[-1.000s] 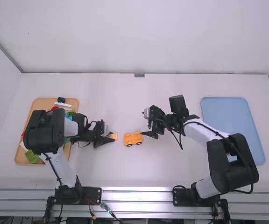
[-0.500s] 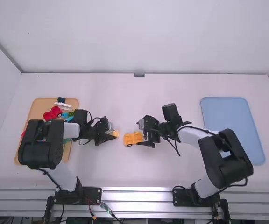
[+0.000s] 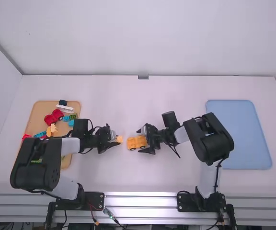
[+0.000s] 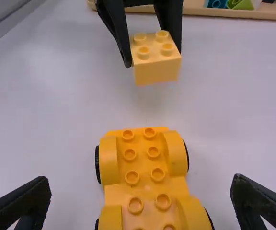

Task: Assemble lego blocks to make yellow taxi

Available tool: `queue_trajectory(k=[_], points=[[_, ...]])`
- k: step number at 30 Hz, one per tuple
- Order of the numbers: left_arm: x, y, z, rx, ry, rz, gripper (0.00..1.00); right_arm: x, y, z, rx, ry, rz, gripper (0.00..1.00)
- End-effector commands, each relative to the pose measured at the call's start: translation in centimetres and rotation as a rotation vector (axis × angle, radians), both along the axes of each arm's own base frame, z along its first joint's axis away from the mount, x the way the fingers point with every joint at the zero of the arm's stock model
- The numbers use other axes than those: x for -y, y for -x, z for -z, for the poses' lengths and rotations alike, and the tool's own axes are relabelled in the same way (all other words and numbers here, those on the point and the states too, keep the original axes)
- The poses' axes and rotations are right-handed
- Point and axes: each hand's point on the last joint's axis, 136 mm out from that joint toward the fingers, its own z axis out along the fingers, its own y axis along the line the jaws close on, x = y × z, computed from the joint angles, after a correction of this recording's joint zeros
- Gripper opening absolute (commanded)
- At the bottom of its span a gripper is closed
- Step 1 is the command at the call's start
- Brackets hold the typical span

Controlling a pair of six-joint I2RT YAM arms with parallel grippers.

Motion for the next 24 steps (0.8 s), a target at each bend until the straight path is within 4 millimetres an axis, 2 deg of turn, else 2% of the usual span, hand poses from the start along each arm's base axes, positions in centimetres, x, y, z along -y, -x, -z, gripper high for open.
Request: queue_trajectory(k=[1, 5, 12, 15, 17, 20, 24], points=[[0.6, 0.7, -0.6, -0.031, 0.052, -0.001, 0.21, -0.5, -0.5, 0.0, -0.022, -0.028, -0.019, 0.99], [1.4, 1.1, -1.3, -0.029, 0.095, 0.038, 0.17, -1.5, -0.5, 0.9, -0.029, -0.013, -0.036, 0.99], [1.4, 1.0, -1.4, -0.022, 0.097, 0.035, 0.17, -1.7, -1.0, 2.7, -0.075, 0.031, -0.013, 1.0], [1.7, 1.1, -1.4, -0.024, 0.097, 0.044, 0.18, -1.6, -0.8, 2.8, -0.074, 0.03, -0.014, 0.92], [2.1, 1.3, -1.4, -0.021, 0.094, 0.06, 0.18, -1.5, -0.8, 3.2, -0.075, 0.046, -0.005, 0.78], [3.0, 1.5, -1.5, -0.004, 0.087, 0.093, 0.17, -1.3, -1.0, 3.7, -0.079, 0.077, 0.017, 0.65], [3.9, 1.3, -1.7, 0.029, 0.078, 0.113, 0.16, -1.1, -1.2, 4.1, -0.081, 0.101, 0.036, 0.61]])
